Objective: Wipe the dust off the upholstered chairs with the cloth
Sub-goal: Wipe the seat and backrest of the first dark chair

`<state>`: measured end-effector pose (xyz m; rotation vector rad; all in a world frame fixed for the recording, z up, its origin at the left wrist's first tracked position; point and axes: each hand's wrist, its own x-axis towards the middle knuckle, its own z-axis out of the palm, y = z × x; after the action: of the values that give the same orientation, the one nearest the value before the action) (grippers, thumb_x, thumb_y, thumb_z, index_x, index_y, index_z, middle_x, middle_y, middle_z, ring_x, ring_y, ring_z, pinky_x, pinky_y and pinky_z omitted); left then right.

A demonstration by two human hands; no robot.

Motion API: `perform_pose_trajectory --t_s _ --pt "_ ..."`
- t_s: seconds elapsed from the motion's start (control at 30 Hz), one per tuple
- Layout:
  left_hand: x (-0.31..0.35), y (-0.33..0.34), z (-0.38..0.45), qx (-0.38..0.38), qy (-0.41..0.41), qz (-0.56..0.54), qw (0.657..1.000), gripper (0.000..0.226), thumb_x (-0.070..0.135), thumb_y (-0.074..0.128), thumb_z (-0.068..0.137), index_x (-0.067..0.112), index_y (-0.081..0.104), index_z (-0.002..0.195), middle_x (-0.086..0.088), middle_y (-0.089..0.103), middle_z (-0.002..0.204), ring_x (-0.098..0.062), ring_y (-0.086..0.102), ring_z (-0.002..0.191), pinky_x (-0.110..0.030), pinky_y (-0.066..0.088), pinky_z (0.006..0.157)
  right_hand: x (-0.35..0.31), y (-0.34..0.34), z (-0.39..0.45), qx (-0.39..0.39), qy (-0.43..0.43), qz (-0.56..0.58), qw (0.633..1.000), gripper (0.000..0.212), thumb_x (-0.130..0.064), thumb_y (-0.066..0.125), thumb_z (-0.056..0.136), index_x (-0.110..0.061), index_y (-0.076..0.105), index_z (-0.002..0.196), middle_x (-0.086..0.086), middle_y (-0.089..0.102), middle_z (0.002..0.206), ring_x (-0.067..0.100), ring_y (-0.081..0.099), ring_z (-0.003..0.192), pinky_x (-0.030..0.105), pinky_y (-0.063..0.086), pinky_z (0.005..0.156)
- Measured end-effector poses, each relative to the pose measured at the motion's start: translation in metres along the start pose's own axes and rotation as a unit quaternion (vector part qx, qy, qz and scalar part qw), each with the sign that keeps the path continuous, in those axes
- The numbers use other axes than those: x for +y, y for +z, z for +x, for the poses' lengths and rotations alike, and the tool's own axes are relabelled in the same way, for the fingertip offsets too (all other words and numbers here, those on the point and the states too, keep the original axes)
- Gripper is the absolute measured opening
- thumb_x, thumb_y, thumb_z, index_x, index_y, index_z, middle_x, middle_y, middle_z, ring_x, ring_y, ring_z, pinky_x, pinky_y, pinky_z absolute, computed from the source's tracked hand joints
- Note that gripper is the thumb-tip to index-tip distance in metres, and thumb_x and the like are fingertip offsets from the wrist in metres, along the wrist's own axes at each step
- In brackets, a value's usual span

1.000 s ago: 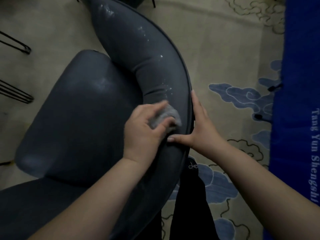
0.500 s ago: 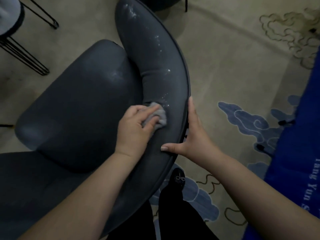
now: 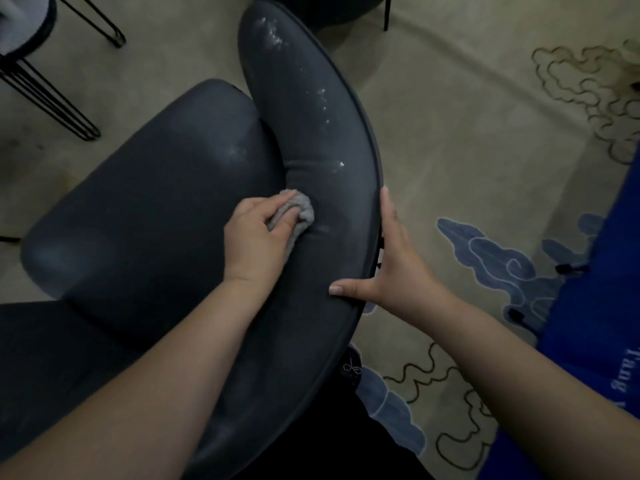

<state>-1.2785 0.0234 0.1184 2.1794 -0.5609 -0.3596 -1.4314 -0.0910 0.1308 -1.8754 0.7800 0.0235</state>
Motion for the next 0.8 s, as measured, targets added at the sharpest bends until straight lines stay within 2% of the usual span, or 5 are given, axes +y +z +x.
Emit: perform_pose_trajectory --t_s 0.2,0.4,0.6,0.7,0.8 --pt "0.026 0.022 0.0 -0.094 0.162 -0.013 0.982 0.033 0.026 0.07 0.079 0.027 0.07 0.112 0.008 0.05 0.1 -0.001 0.052 0.092 -0.009 0.04 0.084 0.0 -0.008 0.03 -0.016 -0.003 0.024 1.0 0.149 -0.063 0.08 0.039 -0.032 -0.018 0.147 -0.02 0.008 0.15 -0.012 0.011 0.136 -0.004 0.016 0.099" --pt "-0.005 0.009 0.034 0.026 -0.052 -0.002 0.998 0.03 0.015 0.067 0.086 0.019 0.068 0.116 -0.003 0.058 0.108 -0.011 0.058 0.101 0.0 0.032 0.087 0.002 -0.018 0.047 -0.023 -0.006 0.021 0.999 0.146 -0.067 0.079 0.04 -0.04 -0.019 0.145 -0.033 0.004 0.143 -0.024 0.007 0.129 -0.001 0.016 0.098" --pt "0.04 0.036 0.044 -0.04 0.09 -0.026 0.995 0.033 0.032 0.07 0.079 0.032 0.069 0.111 0.011 0.05 0.1 0.004 0.052 0.094 -0.009 0.039 0.088 -0.002 -0.037 0.086 -0.068 -0.013 0.044 0.997 0.145 -0.052 0.084 0.045 -0.031 -0.016 0.149 -0.042 0.015 0.132 -0.034 0.019 0.117 -0.006 0.024 0.092" --pt "0.036 0.041 0.053 -0.016 0.053 -0.013 0.998 0.031 0.025 0.074 0.08 0.029 0.07 0.11 0.007 0.049 0.1 -0.002 0.052 0.094 -0.011 0.04 0.088 -0.004 -0.049 0.106 -0.106 -0.018 0.032 0.994 0.146 -0.051 0.085 0.045 -0.035 -0.017 0.148 -0.026 0.017 0.148 -0.017 0.024 0.131 0.002 0.027 0.101" --pt "0.033 0.037 0.059 0.05 -0.018 -0.017 0.998 0.03 0.023 0.072 0.082 0.027 0.07 0.111 0.005 0.054 0.1 -0.003 0.055 0.093 -0.01 0.04 0.088 -0.006 -0.062 0.12 -0.144 -0.02 0.029 0.989 0.146 -0.058 0.085 0.043 -0.04 -0.017 0.146 -0.036 0.01 0.144 -0.02 0.023 0.129 -0.004 0.027 0.095"
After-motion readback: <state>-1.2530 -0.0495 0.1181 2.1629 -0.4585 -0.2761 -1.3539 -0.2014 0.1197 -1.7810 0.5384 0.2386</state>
